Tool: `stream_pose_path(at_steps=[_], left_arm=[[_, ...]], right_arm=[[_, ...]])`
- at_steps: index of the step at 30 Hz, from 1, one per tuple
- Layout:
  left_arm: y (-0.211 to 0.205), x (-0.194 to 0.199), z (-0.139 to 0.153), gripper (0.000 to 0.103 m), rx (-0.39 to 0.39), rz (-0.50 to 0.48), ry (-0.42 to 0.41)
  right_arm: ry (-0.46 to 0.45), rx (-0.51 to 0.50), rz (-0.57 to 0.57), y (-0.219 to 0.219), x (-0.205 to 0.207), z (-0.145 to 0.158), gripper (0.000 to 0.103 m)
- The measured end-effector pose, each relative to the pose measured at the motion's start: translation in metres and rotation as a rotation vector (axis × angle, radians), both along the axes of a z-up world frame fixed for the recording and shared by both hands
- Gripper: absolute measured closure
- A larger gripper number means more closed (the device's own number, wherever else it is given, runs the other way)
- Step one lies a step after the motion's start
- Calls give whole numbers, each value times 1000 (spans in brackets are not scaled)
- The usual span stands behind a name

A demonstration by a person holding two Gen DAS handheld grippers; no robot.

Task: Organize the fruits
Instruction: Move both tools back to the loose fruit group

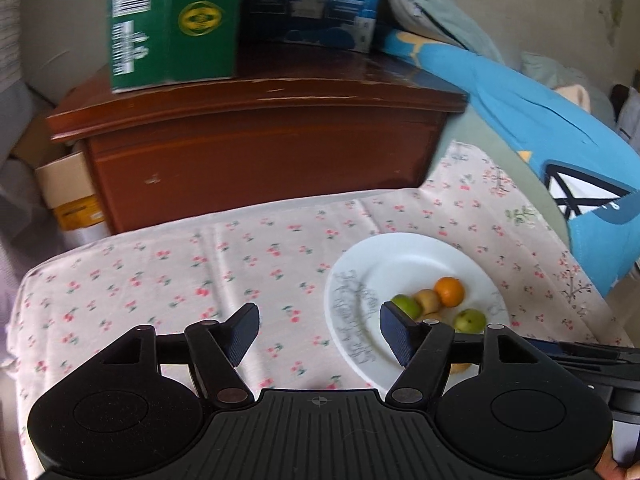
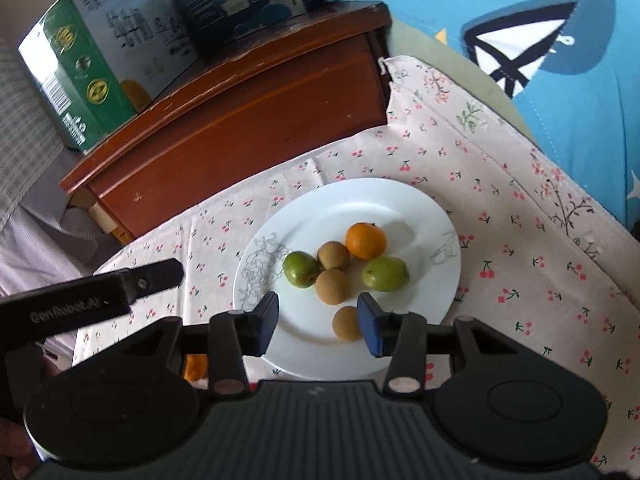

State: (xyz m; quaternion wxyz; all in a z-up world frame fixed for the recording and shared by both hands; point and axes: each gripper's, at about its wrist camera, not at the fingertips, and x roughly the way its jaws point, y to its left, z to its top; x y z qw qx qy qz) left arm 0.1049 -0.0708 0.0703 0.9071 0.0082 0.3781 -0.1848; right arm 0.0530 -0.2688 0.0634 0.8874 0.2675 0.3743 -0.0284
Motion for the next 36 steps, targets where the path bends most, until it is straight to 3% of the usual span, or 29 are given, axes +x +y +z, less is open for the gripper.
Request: stream_pose_path(at_steps=[9,18,27,36], left_arm=[[28,-5,5,36,12,43,-5],[44,-23,-8,36,37,46,36],[71,-44,-25,36,-24,95,104],[79,-63,-36,36,3,81,107]], right_arm=[[4,-1,81,13,-6,-5,59],[-14,-17,200,35,-13,-6,59],[-23,4,323,58,-23,-11,59],[-10,2,420,80,-27,-20,59]])
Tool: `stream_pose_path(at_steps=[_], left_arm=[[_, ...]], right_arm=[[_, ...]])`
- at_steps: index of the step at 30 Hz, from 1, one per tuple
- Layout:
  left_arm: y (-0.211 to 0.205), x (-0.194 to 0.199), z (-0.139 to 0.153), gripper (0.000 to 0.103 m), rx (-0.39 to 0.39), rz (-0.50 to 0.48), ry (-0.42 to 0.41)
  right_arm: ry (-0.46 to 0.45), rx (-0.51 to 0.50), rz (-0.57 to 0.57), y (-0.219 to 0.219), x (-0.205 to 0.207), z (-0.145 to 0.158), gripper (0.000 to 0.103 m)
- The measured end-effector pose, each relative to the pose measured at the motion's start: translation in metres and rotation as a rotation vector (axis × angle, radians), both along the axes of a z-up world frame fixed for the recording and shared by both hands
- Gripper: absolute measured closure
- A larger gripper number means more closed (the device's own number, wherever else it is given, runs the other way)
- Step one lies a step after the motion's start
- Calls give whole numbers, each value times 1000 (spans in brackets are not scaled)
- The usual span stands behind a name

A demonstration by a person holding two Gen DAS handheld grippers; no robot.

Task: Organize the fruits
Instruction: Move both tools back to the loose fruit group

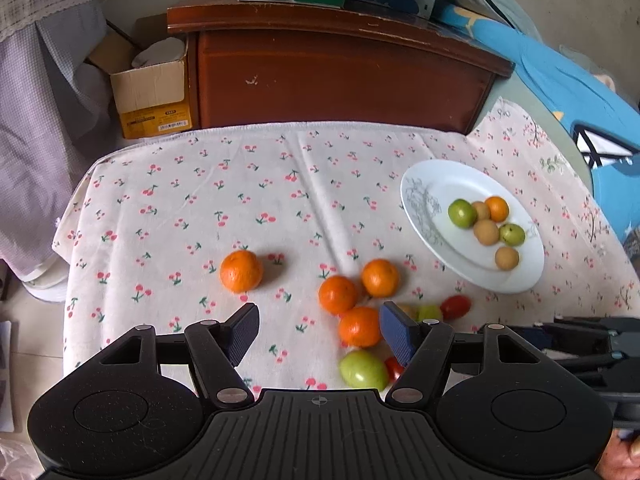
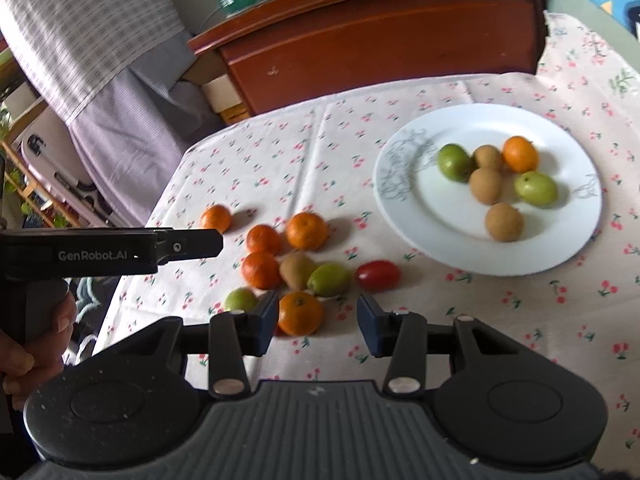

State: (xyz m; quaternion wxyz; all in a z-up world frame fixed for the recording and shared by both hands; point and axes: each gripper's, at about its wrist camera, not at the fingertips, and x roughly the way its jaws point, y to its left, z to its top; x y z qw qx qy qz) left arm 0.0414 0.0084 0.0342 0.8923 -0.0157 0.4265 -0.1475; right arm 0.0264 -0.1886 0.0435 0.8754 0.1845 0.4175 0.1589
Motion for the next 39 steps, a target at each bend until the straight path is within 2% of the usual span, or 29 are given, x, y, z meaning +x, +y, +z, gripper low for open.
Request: stream_pose_path(at_steps=[8,13,18,21,27,34,39], left_arm=[[-1,-16,-16,38,40,-58,15],[-2,-22,-19,38,76,-106,-8],[-10,-27,-26,38,114,-173,-31],[-16,-30,-32,38,154,-211,-48],[-18,-28,-39,39,137,-241,-67],[-23,-26,-46,48,139,-280,-74],[-23,-24,-48,49,124,-293,-84]], right_arm=[[23,10,32,12,4,-7,59],[25,-6,43,19,6,-10,61],[43,-13,42,23,9,-17,72],[40,-13,37,23,9,-19,74],[48,-21,40,21,9,-16,75],[57,-9,44,13,7,-12,75],[58,-4,41,15,8,-14,72]])
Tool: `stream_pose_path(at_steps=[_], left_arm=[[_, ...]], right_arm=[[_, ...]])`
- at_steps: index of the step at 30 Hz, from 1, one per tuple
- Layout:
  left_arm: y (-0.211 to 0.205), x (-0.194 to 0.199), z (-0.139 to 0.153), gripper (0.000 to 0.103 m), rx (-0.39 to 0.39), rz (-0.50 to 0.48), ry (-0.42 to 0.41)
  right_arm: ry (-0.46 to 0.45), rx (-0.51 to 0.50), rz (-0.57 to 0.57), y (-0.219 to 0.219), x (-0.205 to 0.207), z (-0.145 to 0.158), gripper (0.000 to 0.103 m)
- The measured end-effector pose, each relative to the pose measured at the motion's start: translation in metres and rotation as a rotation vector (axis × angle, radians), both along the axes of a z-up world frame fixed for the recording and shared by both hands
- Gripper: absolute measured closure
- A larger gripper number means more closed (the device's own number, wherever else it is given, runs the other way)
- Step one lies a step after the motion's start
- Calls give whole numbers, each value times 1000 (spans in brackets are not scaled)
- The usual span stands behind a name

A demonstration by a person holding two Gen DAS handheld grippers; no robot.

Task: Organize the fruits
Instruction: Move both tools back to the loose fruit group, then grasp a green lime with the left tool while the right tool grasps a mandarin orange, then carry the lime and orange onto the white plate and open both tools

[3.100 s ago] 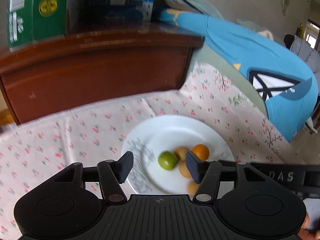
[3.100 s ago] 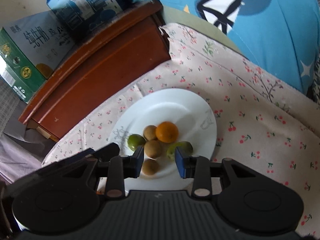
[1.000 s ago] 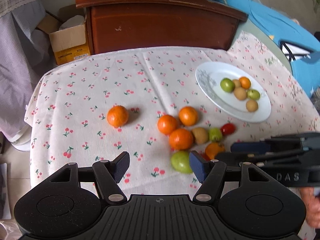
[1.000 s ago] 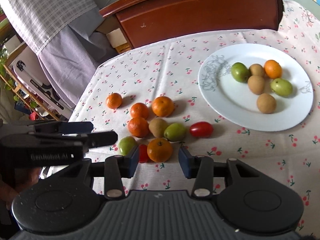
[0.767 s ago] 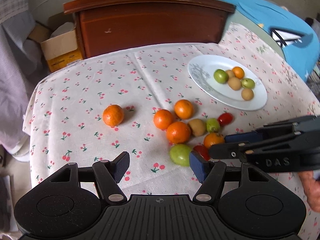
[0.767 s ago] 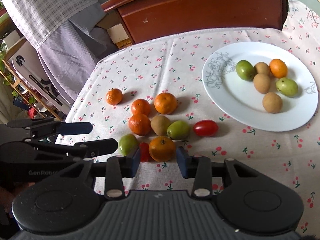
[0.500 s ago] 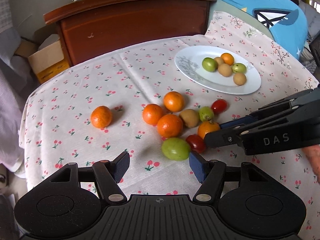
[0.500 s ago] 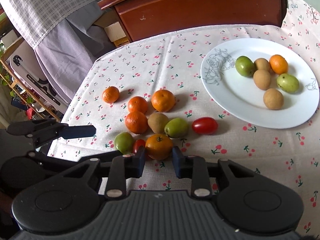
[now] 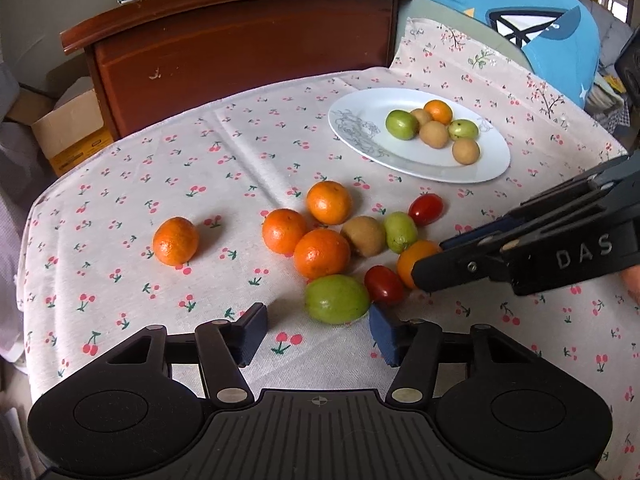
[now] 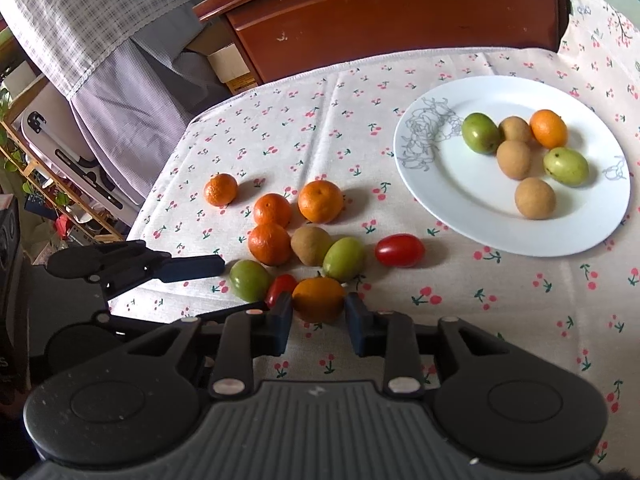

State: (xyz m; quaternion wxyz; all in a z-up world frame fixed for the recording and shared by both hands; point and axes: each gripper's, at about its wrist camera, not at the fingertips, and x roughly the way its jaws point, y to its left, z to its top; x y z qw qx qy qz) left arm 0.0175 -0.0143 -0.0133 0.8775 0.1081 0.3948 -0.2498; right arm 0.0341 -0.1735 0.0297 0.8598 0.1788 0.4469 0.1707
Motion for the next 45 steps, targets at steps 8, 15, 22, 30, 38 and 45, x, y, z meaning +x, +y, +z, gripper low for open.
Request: stream_pose_path(at_steps=[8,15,22,30,38,45], left_arm=[[-1,3,-1,60,-31,-23,-8],[2,4,1,70,-61,-4,11],[3,0,6,70,-65,12,17],[6,-4,17,70,-77,33,12],[6,-2,29,70,-107,57,-3],[1,6,46,70,-172,84,-24]], right_arm=[[7,2,-15,1,2,-4,71],[5,0,-13,0,1,-4,73],[0,-5,-7,0,0,-4,74],[-21,15,0,-4,-6,4,74],[-46,35,-13,-10,-9,13,74],[-92,59,-79,-27,-7,28,74]])
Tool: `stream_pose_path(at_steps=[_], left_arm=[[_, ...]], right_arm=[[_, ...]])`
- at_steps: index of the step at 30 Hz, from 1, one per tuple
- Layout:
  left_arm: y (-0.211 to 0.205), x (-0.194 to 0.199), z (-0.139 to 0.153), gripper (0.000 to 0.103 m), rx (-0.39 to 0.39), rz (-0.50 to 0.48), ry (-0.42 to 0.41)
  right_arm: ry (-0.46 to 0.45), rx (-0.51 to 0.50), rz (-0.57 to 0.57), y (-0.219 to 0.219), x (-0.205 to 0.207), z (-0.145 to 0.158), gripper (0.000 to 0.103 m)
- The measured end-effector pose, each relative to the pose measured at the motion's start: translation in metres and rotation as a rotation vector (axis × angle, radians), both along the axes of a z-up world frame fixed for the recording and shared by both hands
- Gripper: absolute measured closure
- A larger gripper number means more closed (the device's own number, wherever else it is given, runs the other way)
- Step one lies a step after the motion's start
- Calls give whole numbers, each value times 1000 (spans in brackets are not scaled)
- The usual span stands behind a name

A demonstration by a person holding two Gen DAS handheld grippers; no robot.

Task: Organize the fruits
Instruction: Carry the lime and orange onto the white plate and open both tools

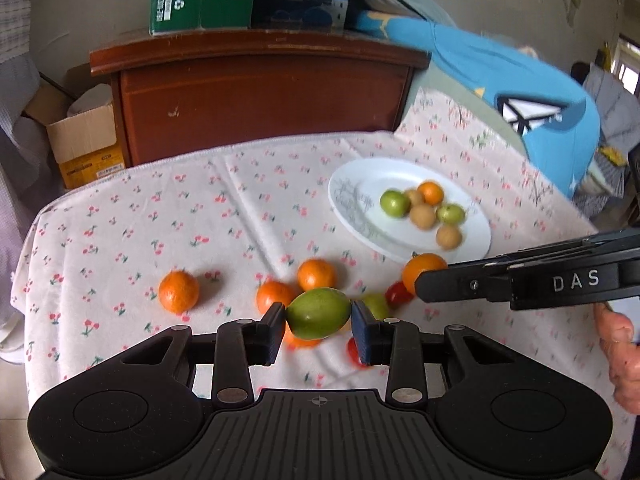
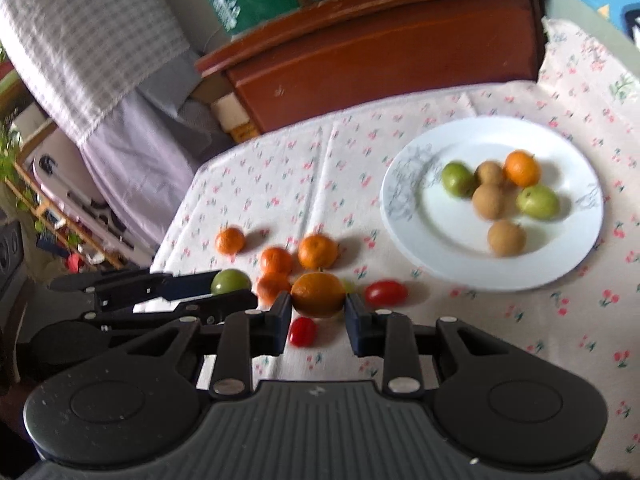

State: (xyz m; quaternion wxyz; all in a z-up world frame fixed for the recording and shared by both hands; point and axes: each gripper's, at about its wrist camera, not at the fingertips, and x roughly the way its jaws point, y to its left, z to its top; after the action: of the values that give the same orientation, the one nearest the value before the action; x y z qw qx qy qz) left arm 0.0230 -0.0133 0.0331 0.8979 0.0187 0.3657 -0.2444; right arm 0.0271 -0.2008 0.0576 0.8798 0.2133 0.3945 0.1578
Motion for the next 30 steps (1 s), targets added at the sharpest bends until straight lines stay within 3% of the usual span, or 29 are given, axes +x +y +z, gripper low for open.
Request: stream_pose_path(at_steps=[12,18,30], left_arm=[[-32,19,20,70,-85,-19,-15],[-52,36,19,70,-71,-11,-21],[-83,67,4,70,-70,-28,28]], right_arm=[[-61,40,-202,-53,6,23,74],[-52,61,-304,-76,9,28,74],[103,112,-488,-106,14,1,74]])
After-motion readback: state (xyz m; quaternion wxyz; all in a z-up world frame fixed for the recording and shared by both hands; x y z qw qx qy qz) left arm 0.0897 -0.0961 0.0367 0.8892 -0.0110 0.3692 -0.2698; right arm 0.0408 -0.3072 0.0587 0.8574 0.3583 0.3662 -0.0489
